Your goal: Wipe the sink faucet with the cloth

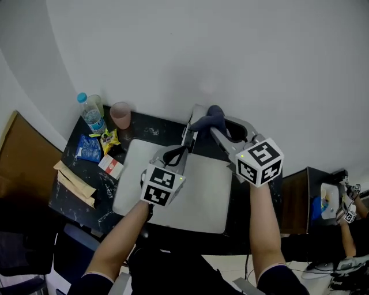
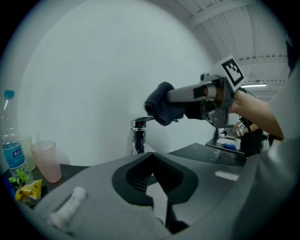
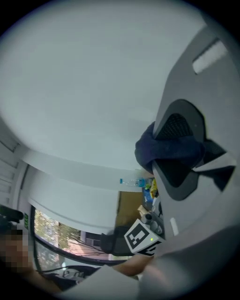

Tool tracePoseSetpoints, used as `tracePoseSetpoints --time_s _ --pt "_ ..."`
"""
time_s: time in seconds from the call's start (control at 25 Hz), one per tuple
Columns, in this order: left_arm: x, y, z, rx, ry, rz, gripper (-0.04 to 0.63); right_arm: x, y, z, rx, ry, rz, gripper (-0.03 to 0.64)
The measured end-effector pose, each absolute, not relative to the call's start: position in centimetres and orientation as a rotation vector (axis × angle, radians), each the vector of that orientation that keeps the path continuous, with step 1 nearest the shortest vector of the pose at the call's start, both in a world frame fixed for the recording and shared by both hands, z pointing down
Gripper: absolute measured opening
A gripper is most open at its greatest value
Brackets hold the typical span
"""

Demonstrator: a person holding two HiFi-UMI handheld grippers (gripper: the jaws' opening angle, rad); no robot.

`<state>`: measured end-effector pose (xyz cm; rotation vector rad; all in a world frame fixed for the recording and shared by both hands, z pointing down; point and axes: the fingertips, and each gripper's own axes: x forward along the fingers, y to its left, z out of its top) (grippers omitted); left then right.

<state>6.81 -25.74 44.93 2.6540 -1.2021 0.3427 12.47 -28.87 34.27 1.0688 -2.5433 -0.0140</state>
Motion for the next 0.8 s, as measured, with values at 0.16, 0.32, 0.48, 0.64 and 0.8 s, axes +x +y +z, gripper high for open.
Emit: tracePoseSetpoints --time_s 0.16,0.32,0.48,0.64,0.8 --pt "7.7 -25.4 44.8 2.704 -1.099 0.329 0.002 9.0 -31.7 36.2 0.871 -2.358 -0.034 0.118" --pt "8.0 -25.3 44.7 2.723 -1.031 0.295 0.002 7.9 -35.3 37.8 0.757 -2.186 -0.063 0.118" --pt "8.1 -25.2 44.7 2.723 -0.979 0.272 0.002 6.1 -37.5 39.2 0.599 -2.062 -0.088 0.118" --pt "8.5 -25.1 45.0 2.728 -0.929 0.267 0.002 5.1 -38.2 41.3 0.424 -1.919 -0.053 0.118" --pt "8.5 -25.1 45.0 2.726 -0.914 0.263 0.002 4.9 -38.6 43.1 0.337 -1.780 -0.044 0.118"
